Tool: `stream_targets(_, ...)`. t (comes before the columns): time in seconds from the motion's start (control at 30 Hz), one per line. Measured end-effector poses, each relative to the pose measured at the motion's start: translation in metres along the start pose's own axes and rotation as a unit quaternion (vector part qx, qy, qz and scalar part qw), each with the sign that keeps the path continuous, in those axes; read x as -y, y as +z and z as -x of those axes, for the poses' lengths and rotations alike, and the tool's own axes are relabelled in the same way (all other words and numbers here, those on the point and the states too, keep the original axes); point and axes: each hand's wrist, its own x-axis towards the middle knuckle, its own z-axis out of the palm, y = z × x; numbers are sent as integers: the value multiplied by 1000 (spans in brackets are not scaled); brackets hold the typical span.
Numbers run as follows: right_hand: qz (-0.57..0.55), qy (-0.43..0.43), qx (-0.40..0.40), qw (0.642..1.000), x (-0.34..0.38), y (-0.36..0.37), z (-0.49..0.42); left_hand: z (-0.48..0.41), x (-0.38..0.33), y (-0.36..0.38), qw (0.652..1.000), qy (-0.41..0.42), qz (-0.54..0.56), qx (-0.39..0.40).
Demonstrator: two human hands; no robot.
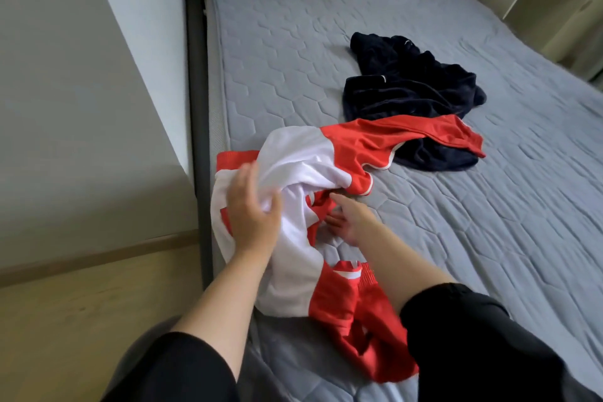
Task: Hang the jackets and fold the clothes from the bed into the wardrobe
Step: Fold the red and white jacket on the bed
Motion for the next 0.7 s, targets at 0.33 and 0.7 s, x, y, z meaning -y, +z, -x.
stream_targets(0.33,-112,-60,24,992,19,-6,15,15,-7,17,973,-115,-92,176)
stream_targets(0.7,-159,-251,100,949,181,10,140,-42,-131,-2,924,-191,204,260)
